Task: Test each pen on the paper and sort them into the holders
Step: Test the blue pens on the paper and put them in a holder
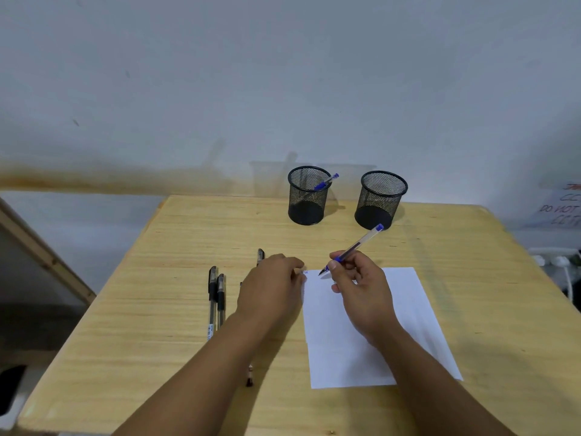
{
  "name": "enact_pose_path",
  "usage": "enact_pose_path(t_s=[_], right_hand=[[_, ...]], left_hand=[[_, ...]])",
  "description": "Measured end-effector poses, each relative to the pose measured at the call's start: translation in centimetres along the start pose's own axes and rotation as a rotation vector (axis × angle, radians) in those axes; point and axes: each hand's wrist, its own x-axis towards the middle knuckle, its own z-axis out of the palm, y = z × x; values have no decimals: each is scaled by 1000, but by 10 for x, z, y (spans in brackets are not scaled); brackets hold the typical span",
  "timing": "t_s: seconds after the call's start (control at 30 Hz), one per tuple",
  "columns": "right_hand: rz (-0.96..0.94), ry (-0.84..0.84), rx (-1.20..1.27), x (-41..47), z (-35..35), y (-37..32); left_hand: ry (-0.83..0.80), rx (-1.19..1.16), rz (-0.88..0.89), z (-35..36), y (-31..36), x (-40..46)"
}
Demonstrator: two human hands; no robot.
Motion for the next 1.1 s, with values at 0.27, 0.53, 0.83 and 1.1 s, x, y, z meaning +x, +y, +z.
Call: enact_pose_path(t_s=[0.27,0.53,0.83,1.1], right_hand=[[-4,9,-40,4,0,0],[-13,49,-109,8,0,1],[-15,63,-143,5,11,4],[-10,73,-203,7,12,3]], left_hand=[[3,16,-31,0,-1,11],[53,-43,-75,7,-6,14],[45,-102,-118,6,-10,20],[27,-128,-172,5,-9,23]])
